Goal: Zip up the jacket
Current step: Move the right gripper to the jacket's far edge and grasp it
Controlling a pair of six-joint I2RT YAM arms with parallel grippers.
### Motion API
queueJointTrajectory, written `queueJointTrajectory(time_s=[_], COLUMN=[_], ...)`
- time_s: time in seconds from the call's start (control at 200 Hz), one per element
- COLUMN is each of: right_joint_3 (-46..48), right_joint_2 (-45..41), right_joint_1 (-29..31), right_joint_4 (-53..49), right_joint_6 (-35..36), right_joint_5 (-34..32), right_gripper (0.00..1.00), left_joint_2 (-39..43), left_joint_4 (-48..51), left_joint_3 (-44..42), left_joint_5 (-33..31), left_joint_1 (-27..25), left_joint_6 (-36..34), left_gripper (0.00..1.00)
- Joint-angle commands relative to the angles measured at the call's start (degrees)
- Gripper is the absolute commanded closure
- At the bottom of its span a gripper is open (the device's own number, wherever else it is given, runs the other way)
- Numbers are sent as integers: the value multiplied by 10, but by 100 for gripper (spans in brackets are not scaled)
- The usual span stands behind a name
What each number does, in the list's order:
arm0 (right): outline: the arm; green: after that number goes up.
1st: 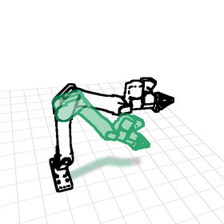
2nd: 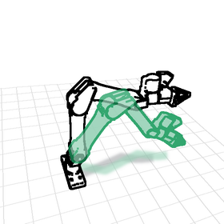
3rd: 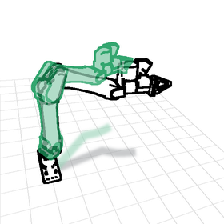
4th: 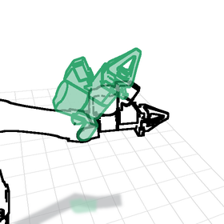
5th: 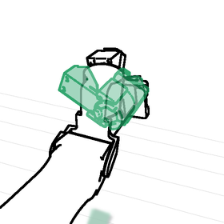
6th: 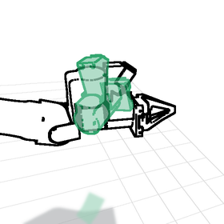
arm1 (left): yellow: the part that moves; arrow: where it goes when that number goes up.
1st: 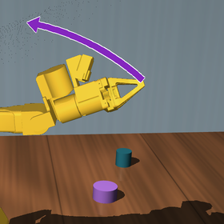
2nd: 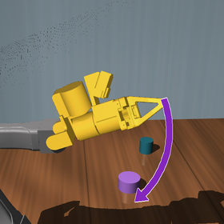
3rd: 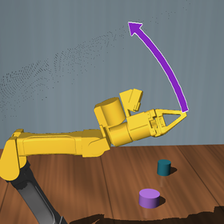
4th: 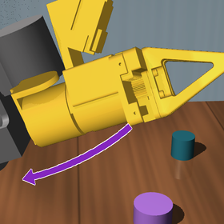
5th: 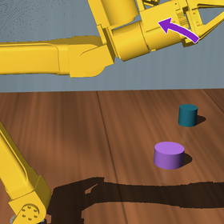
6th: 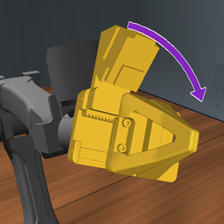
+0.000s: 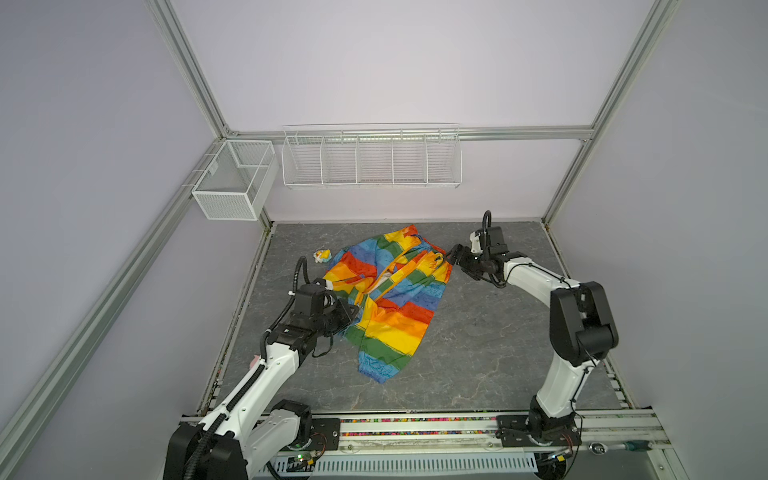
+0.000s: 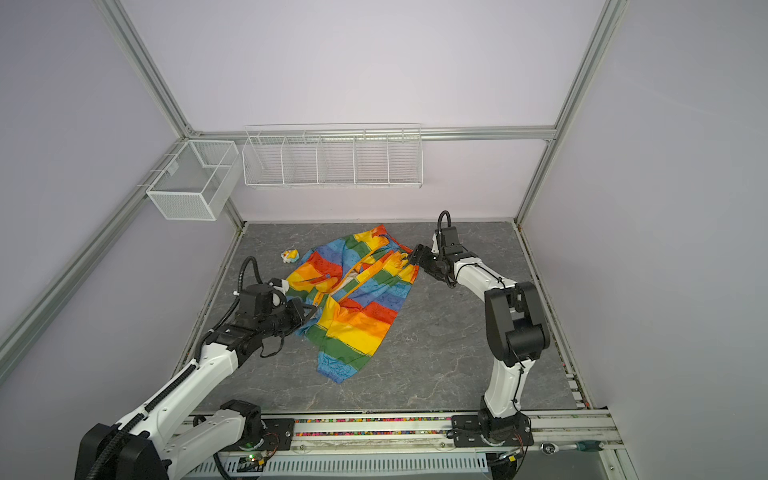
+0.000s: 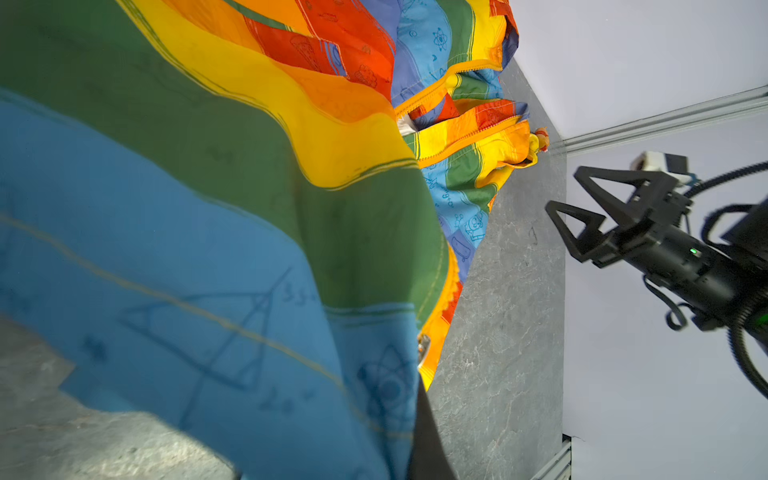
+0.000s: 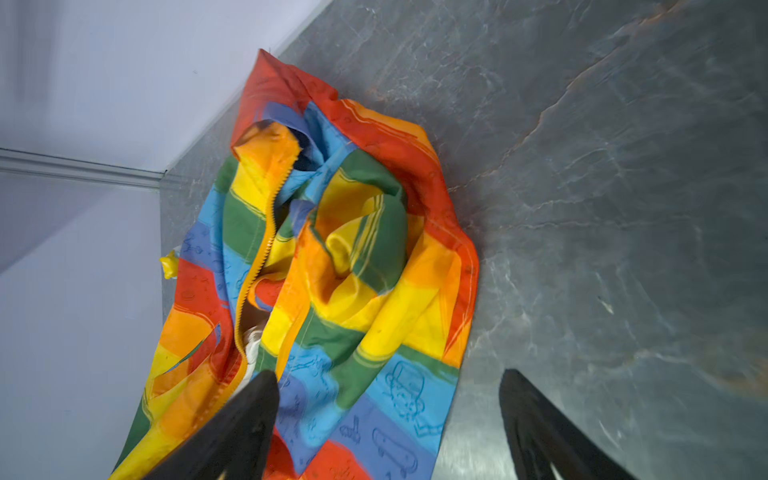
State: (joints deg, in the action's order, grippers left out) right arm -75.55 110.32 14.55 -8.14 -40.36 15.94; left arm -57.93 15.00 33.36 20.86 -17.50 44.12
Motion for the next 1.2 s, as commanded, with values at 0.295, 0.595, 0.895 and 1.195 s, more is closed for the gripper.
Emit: queueJointTrajectory(time_s=[0.295,0.595,0.895,1.195], right_joint_3=[-103,-13,157,299], right_joint_2=[166,75,-115,-268], right_joint_1=[-1,-25,-89,-158], right_joint_4=[134,115,-7,-122], right_joint_6=[-95,-110,-72,-18], right_joint_5=[79,59,31,-22], right_gripper=[47,93,93,93], left_joint_2=[-6,-5,-39,-115], left_joint_4=[-14,37,58,87], left_joint_3=[-10,5,28,81], left_joint_5=[6,-11,-41,-36], left_joint_1=[4,8,8,8], left_joint_6=[0,-43,-84,-135], left_gripper=[100,100,100,100])
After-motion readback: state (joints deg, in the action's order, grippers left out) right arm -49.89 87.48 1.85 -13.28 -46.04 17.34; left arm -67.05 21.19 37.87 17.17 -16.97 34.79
